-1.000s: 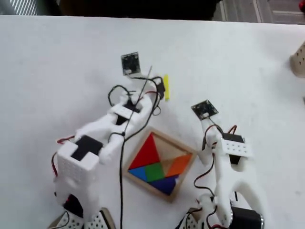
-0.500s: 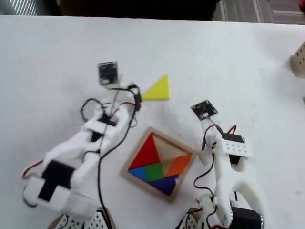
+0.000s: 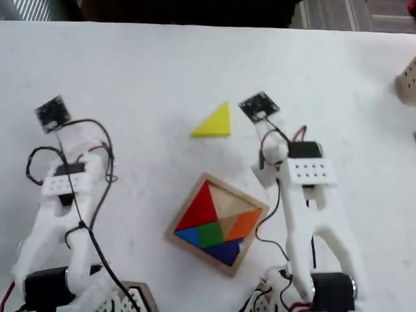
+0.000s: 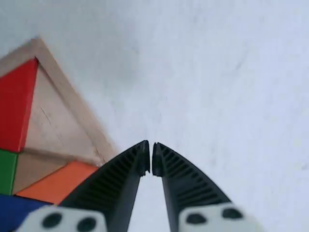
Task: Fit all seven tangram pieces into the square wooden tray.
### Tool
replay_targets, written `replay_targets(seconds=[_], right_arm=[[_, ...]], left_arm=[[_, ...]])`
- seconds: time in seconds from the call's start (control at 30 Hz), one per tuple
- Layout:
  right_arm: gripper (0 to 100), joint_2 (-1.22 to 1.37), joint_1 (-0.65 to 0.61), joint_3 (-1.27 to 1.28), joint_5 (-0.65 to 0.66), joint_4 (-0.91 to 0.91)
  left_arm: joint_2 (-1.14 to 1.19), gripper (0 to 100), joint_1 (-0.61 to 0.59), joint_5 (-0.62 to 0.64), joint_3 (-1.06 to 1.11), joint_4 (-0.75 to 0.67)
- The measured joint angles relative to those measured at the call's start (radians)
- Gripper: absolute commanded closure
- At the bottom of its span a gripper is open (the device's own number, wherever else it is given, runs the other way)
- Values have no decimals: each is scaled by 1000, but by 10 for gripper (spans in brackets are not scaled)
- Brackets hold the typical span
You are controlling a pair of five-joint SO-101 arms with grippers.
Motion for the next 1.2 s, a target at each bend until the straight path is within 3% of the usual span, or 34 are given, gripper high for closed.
replay_targets(seconds=[0.23, 0.43, 0.73, 0.97, 1.2], right_arm=[[981, 308, -117, -264, -28, -138], [981, 641, -132, -552, -25, -296], [980, 1102, -153, -1039, 167, -305], [980, 1370, -173, -1419, 172, -305], [981, 1527, -176, -1676, 91, -230]], left_arm=[[-2, 980, -52, 0, 25, -60], [-2, 980, -55, 0, 25, -74], [-2, 980, -55, 0, 25, -124], [-2, 980, -60, 0, 28, -129], [-2, 980, -60, 0, 28, -129]])
